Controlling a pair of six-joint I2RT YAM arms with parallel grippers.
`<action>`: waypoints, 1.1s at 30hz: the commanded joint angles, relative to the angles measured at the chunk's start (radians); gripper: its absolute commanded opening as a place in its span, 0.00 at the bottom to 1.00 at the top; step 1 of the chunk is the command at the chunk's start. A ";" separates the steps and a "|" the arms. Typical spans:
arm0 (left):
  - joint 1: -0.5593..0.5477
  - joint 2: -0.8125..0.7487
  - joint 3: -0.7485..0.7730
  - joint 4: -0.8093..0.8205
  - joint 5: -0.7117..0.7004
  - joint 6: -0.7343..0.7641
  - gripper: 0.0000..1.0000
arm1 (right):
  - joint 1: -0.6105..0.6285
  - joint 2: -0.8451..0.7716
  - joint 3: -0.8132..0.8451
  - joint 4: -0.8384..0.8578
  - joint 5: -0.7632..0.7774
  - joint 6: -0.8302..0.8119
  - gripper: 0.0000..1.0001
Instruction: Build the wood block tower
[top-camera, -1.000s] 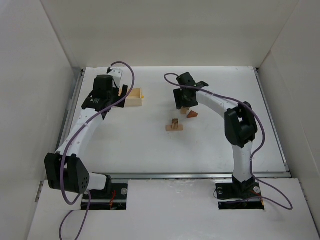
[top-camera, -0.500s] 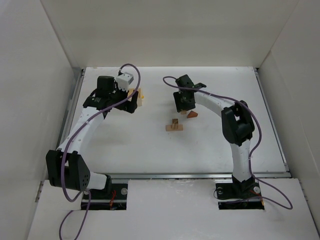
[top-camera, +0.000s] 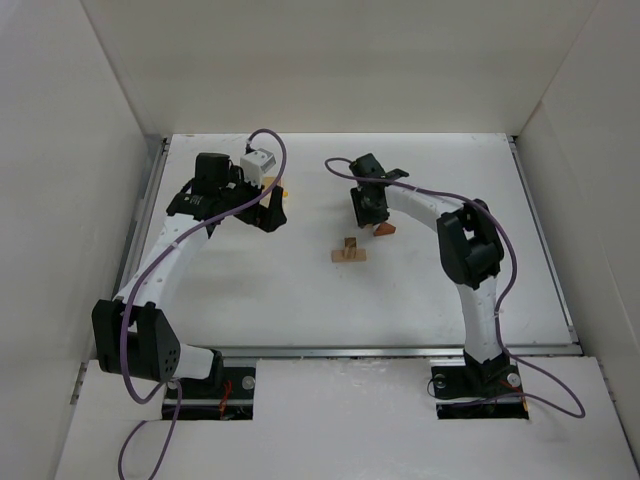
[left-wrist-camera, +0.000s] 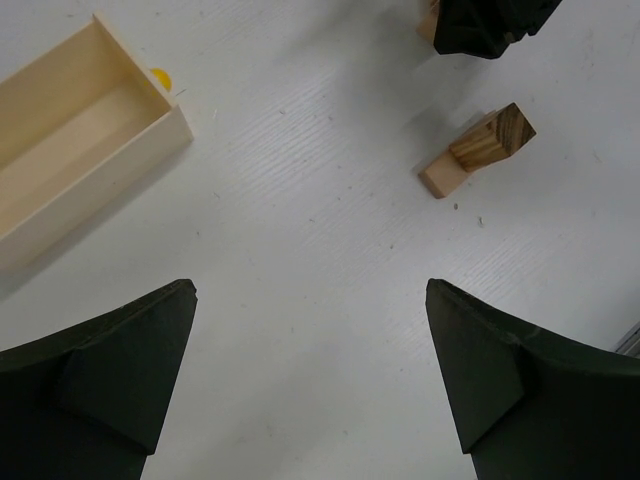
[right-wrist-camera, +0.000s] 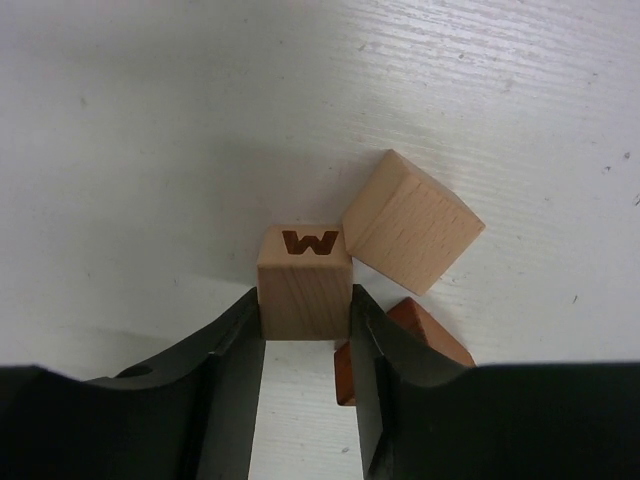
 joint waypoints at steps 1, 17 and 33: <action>0.000 -0.004 0.000 0.003 0.028 0.020 0.99 | -0.001 -0.005 0.035 0.018 0.034 -0.001 0.39; 0.000 -0.014 -0.009 0.012 0.019 0.020 0.99 | 0.027 -0.276 -0.128 0.010 0.091 0.125 0.05; -0.009 -0.023 -0.018 0.040 -0.020 0.002 0.99 | 0.161 -0.594 -0.327 -0.045 0.235 0.299 0.00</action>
